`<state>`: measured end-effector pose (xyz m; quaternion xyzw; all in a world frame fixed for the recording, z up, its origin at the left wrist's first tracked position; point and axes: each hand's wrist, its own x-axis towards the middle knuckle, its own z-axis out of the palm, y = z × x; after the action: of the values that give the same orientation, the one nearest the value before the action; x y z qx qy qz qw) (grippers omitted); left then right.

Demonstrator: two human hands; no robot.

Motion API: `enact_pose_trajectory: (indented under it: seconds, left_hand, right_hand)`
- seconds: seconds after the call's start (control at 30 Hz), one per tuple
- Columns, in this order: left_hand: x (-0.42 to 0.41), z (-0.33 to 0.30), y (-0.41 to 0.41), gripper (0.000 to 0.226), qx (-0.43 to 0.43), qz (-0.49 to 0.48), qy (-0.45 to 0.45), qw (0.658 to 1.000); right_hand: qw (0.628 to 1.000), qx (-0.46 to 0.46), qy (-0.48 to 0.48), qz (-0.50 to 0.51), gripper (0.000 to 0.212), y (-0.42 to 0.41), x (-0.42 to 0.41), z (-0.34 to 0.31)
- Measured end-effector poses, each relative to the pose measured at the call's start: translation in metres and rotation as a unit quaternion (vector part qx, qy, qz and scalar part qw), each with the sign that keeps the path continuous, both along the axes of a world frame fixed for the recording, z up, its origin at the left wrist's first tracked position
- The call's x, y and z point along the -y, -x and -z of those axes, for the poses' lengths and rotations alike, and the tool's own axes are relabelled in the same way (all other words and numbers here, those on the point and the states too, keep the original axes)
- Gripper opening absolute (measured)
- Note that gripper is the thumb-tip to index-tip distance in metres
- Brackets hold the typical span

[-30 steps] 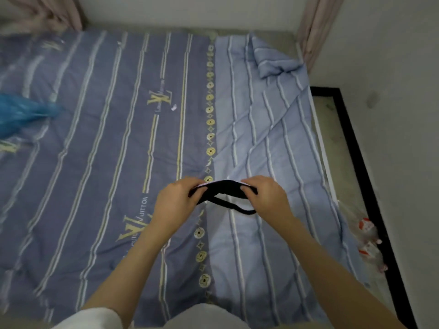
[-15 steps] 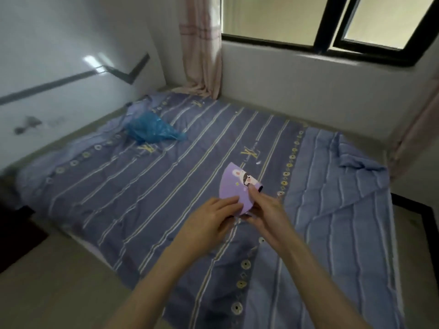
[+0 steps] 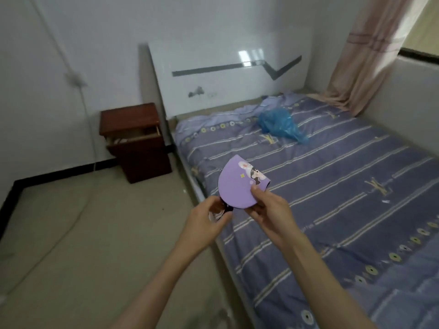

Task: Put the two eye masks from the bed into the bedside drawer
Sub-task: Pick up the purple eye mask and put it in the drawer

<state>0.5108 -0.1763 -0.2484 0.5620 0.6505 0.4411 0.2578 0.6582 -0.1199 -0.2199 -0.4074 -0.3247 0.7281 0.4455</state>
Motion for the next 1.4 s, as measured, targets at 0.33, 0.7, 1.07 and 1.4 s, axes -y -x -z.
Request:
enact_pose_trajectory:
  seconds: [0.33,0.7,1.07,1.4]
  left_hand:
    - [0.035,-0.013,0.218,0.021,0.194,-0.125,0.089,0.969]
    - [-0.028,-0.016,0.422,0.028,0.584,-0.156,-0.111,0.789]
    - [-0.217,-0.011,0.512,0.027,0.249,-0.263,-0.071,0.929]
    - [-0.355,-0.003,0.611,0.007,0.152,-0.172,0.060,0.971]
  right_hand:
    - [0.982,0.063,-0.075,-0.160,0.017,0.241,-0.034,0.009]
    - [0.957,0.115,-0.172,-0.204,0.024,0.396,-0.112,0.034]
    - [0.872,0.220,-0.283,-0.333,0.022,0.508,-0.283,0.044]
    - [0.816,0.250,-0.272,-0.445,0.034,0.606,-0.428,0.045]
